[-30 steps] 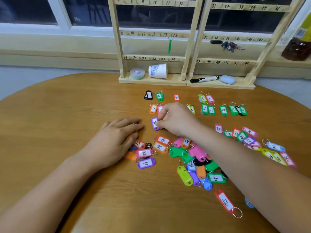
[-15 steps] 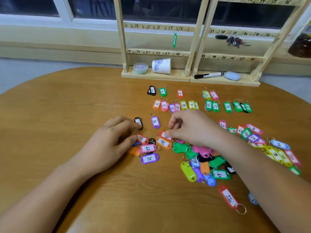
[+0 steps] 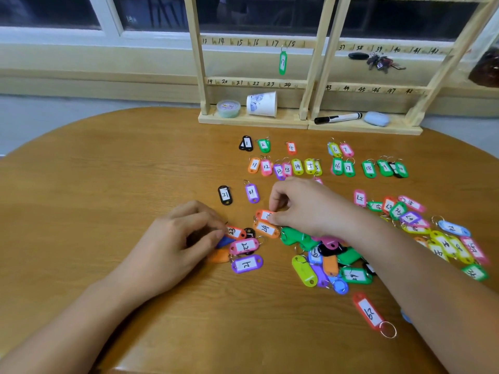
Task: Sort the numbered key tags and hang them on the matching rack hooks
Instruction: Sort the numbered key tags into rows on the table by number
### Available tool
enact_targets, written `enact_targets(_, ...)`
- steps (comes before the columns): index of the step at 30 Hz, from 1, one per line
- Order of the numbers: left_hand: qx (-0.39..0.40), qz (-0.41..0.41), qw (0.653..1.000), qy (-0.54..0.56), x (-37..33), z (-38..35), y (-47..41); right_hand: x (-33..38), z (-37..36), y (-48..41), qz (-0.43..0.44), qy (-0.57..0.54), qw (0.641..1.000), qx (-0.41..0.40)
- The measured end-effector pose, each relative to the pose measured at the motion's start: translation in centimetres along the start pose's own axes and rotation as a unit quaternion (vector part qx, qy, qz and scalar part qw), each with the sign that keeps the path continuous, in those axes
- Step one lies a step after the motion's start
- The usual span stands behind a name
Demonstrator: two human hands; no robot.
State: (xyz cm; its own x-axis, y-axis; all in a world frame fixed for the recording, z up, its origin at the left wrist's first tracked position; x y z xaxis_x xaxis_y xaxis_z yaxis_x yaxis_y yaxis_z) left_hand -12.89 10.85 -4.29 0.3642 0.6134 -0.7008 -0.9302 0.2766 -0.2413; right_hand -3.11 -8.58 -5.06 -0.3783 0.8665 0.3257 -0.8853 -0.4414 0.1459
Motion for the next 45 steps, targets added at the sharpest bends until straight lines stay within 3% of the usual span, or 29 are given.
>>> enact_targets(6,-0.046,0.014,0.996,-0.071,1.2,1.7,-3.8,-0.1,0.4,0.5,0.011,-0.012,1.0,-0.008)
enact_targets(9,-0.067,0.077,0.992,-0.073,3.4,2.0,-6.0,-0.1,0.1,0.7,0.011,-0.023,0.999,-0.02)
enact_targets(14,-0.014,0.139,0.987,-0.079,5.2,1.1,-8.5,0.2,-0.5,0.6,0.016,-0.029,0.999,-0.008)
enact_targets(20,0.029,0.213,0.974,-0.074,5.5,1.0,-9.9,0.2,1.5,-1.6,-0.031,-0.064,0.992,-0.106)
enact_targets(24,0.053,0.256,0.963,-0.067,5.9,1.0,-10.6,0.6,1.0,-3.8,-0.053,-0.035,0.995,-0.073)
enact_targets(31,0.07,0.261,0.96,-0.074,6.0,1.3,-11.4,0.7,0.3,-5.5,-0.066,-0.037,0.997,0.008)
enact_targets(36,0.026,0.214,0.975,-0.044,5.0,1.3,-11.8,0.3,0.3,-5.6,-0.083,-0.044,0.995,-0.022)
enact_targets(39,0.009,0.197,0.98,0.034,4.5,0.4,-12.1,0.3,0.3,-5.5,-0.087,-0.036,0.995,-0.045)
enact_targets(45,0.02,0.232,0.967,0.103,4.9,-1.5,-12.8,0.0,0.6,-5.3,-0.1,-0.049,0.993,-0.048)
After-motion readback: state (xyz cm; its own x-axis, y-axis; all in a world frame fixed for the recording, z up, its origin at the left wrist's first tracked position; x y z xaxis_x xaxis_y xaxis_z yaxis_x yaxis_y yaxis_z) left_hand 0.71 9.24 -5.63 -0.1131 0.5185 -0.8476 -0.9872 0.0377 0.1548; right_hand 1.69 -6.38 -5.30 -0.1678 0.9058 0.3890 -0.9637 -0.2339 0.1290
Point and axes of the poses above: each hand's wrist, its own y-axis away from the middle knuckle, its own z-axis out of the back of the hand, x = y × z, the point moved 10 cm from there along -y, towards the middle knuckle, and after that the axes turned 8 degrees about y, right-handed, at the moved point
